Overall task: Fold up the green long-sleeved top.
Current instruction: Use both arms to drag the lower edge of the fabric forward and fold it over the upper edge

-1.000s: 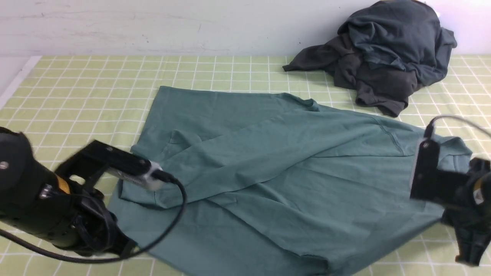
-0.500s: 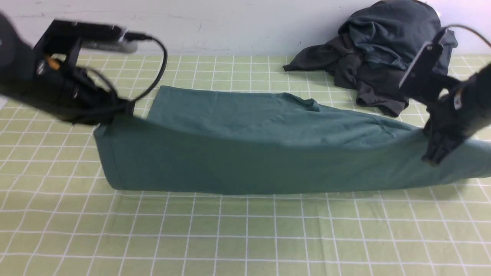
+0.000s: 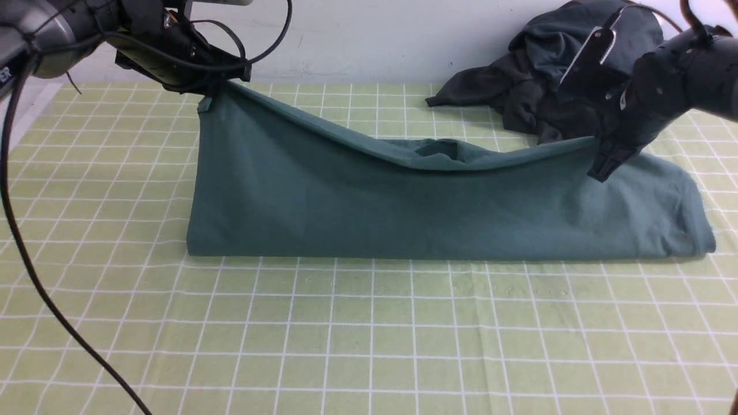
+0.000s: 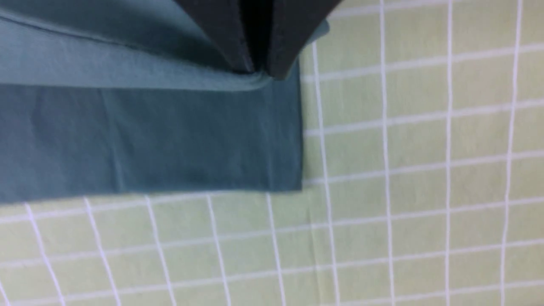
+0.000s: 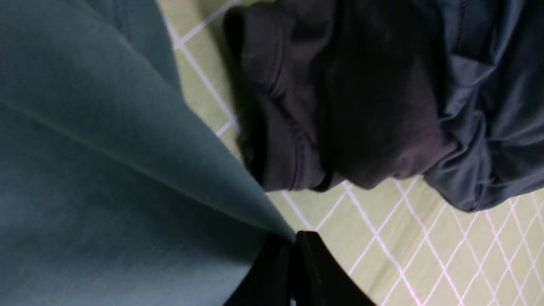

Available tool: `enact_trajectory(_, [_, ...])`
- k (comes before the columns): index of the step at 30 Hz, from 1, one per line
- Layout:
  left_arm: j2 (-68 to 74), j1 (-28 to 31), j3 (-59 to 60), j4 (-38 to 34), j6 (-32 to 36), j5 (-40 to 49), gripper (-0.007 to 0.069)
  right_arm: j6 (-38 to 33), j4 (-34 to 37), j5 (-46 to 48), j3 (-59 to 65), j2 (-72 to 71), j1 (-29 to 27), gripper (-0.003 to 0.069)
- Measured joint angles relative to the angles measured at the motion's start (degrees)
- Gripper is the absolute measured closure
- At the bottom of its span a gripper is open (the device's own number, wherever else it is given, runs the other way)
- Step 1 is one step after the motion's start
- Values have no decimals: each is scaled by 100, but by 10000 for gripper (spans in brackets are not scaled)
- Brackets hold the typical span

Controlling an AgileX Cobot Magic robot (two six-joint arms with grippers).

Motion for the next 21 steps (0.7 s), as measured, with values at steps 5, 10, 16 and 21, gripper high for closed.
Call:
enact_trajectory(5, [800,48,-855,190,-185,38,624,329,182,-338,-454,446,-185,659])
enact_trajectory(10, [1559,148,-1418,262,-337,-245,548,739,322,-343,-692,869,-305,567])
enact_trajectory(16, [1925,257,-1681,118,-457,-179,325,1585,356,-301,-889,945,-312,442])
enact_trajectory(21, [1757,394,-1998,48,-471,510,215,2199,572,185,-1342,725,-260,436])
